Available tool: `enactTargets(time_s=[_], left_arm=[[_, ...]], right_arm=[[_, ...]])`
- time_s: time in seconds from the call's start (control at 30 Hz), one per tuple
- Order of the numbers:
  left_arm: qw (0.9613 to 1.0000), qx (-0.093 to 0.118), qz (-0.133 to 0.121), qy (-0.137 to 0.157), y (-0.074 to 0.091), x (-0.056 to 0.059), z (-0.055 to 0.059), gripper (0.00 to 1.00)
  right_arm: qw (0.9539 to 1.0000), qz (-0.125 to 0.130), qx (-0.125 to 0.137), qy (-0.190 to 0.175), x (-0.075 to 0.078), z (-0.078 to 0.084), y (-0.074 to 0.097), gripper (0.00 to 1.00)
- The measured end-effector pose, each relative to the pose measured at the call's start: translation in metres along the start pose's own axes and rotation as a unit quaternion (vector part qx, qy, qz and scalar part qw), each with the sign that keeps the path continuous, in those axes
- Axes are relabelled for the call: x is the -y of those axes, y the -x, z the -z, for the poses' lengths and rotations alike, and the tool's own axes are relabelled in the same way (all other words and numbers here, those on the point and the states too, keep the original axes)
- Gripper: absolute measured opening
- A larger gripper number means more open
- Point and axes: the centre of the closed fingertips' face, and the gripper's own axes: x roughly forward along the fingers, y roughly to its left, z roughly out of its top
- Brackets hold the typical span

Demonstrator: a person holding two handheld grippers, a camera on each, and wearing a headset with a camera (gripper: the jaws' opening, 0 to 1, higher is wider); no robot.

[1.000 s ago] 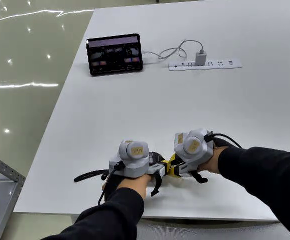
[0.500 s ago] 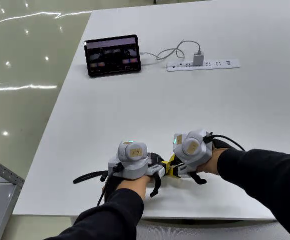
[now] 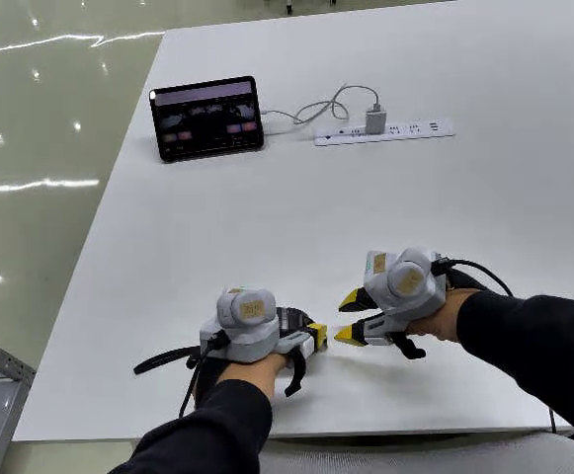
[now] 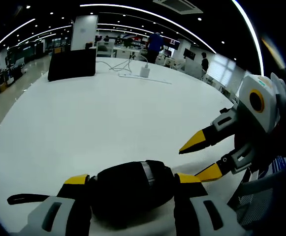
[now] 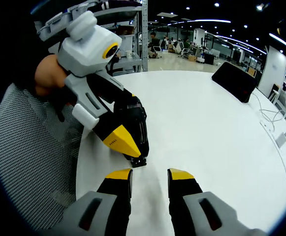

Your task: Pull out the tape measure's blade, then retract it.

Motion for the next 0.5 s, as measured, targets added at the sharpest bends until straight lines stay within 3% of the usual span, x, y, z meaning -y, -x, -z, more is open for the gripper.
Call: enactTargets(time_s=[0.13,0.27,0.37,0.5], left_arm=[[0.9999,-0.008,0.003,-0.011,0.001,0.001,0.001,0.65],[0.9996,0.01,0.025,-0.011,0.009,0.005,-0.015,0.66],[0.996,0.014,0.048,-0.074,0.015,0.006,-0.025,0.69],[0.9913,0.014,0.082,-0.102,0.023,0.005,-0.031,0.7]], right_arm=[[0.9999,0.013,0.004,-0.009,0.004,0.007,0.013,0.27],[0.9992,0.022,0.017,-0.028,0.004,0.01,0.028,0.35],[0.9978,0.034,0.036,-0.045,0.007,0.012,0.043,0.4],[0.9967,0.045,0.041,-0.055,0.008,0.019,0.058,0.41]])
